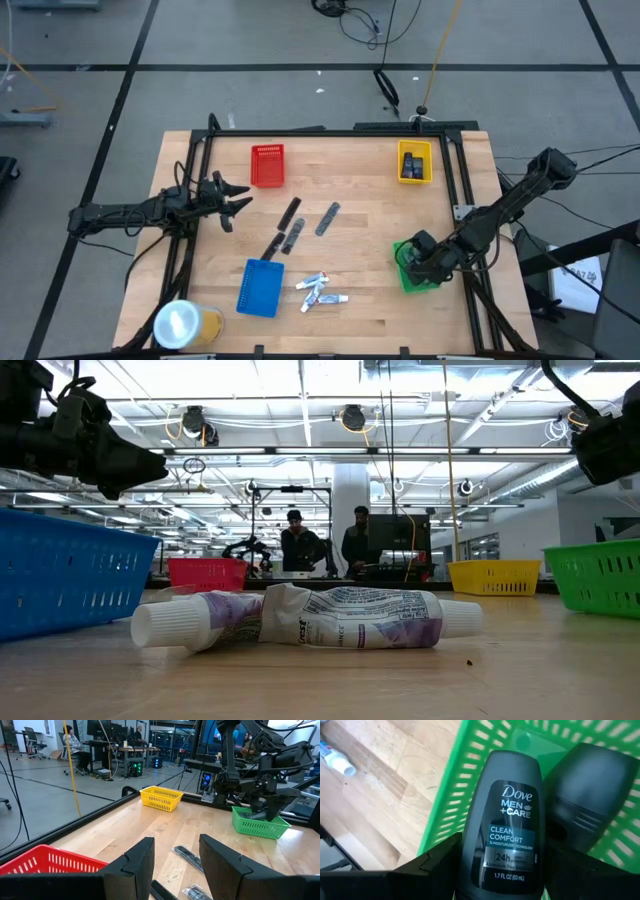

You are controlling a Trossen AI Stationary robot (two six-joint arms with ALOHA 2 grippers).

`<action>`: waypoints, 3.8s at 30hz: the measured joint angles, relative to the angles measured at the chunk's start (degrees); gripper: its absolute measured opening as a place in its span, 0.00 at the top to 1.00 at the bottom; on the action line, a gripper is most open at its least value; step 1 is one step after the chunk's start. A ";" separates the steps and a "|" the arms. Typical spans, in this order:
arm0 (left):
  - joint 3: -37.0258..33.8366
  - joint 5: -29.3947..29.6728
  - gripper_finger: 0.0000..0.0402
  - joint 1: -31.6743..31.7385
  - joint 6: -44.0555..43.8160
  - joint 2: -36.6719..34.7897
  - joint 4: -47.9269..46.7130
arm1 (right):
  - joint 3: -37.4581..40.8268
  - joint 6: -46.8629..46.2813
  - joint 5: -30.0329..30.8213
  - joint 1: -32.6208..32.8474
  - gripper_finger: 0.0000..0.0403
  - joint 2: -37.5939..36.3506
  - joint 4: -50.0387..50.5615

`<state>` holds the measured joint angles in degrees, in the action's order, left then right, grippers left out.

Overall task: Pick & Place Travel size toiletries
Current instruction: Put the gray deodorant into the green basket, then put the top white purple toothpaste into the blue basket

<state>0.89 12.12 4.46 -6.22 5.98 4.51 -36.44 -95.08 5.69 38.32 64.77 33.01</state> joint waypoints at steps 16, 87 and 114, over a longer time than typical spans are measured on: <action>0.00 0.00 0.62 0.01 0.00 0.00 0.00 | 0.54 2.79 -10.49 -5.44 0.29 -1.99 -4.52; 0.00 0.05 0.62 0.01 0.00 0.01 0.28 | 35.32 101.69 16.55 -12.46 0.41 -62.99 -52.02; 0.00 0.03 0.62 0.01 0.00 0.02 0.24 | 32.10 104.31 1.49 -36.53 0.61 -62.95 -38.78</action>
<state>0.89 12.14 4.47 -6.22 6.00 4.74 -4.34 9.23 7.18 1.79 1.83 -5.77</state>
